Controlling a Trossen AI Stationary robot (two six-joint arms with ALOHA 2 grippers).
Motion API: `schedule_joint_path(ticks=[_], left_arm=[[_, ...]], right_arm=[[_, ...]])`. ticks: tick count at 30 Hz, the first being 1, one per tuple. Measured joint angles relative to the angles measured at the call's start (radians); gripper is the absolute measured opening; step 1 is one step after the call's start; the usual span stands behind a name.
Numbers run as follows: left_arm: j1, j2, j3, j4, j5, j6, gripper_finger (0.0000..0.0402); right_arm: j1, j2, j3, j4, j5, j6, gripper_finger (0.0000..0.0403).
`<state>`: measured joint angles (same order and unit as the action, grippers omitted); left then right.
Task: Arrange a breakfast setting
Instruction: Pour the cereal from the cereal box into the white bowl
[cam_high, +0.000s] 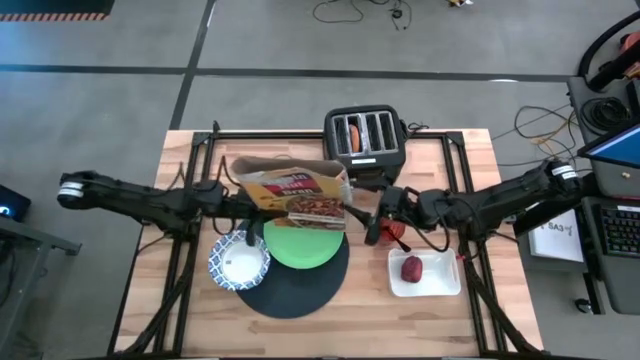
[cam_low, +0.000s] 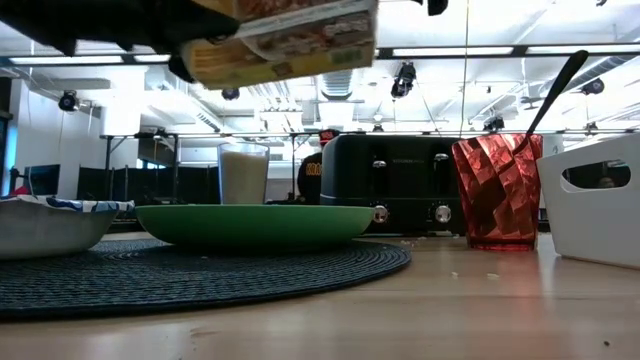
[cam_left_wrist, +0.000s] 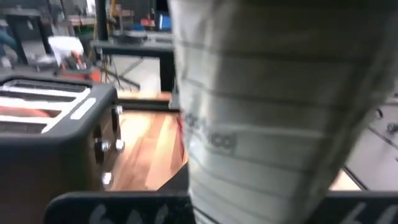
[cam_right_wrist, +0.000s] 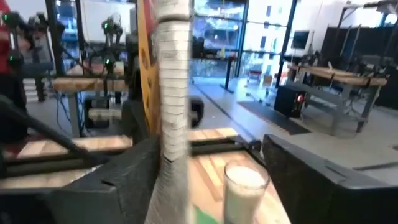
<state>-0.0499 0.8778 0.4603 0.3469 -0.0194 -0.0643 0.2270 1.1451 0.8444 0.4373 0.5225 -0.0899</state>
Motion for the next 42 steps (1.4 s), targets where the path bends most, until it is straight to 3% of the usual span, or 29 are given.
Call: schedule_joint_path(ticks=[5, 11, 17, 22, 26, 30, 37, 42], left_arm=[[-0.032, -0.133, 0.178, -0.486, 0.004, -0.046, 0.0006], [-0.099, -0.165, 0.460, -1.046, -0.019, -0.096, 0.0006], [-0.153, -0.132, 0.736, -1.608, -0.013, -0.380, 0.0006], [-0.184, -0.097, 0.848, -1.918, 0.048, -0.512, 0.0006], [-0.188, -0.106, 0.837, -1.899, 0.204, -0.447, 0.0006], [-0.190, -0.116, 0.790, -1.914, 0.252, -0.425, 0.0006], [-0.198, -0.183, 0.607, -1.919, 0.460, -0.587, 0.0006], [-0.212, -0.245, 0.538, -1.919, 0.546, -0.692, 0.0006]], right_arm=[[0.002, -0.068, 0.000, -0.152, 0.003, 0.075, 0.0301], [0.002, -0.137, 0.000, -0.310, 0.003, 0.151, 0.0308], [0.007, -0.143, -0.004, -0.330, 0.002, 0.166, 0.0309], [0.008, -0.133, -0.005, -0.330, 0.000, 0.153, 0.0309], [0.008, -0.118, -0.005, -0.330, 0.000, 0.151, 0.0309], [0.008, -0.103, -0.005, -0.330, -0.007, 0.153, 0.0309], [0.008, -0.101, -0.009, -0.329, -0.034, 0.158, 0.0309], [0.008, -0.101, -0.010, -0.329, -0.036, 0.155, 0.0309]])
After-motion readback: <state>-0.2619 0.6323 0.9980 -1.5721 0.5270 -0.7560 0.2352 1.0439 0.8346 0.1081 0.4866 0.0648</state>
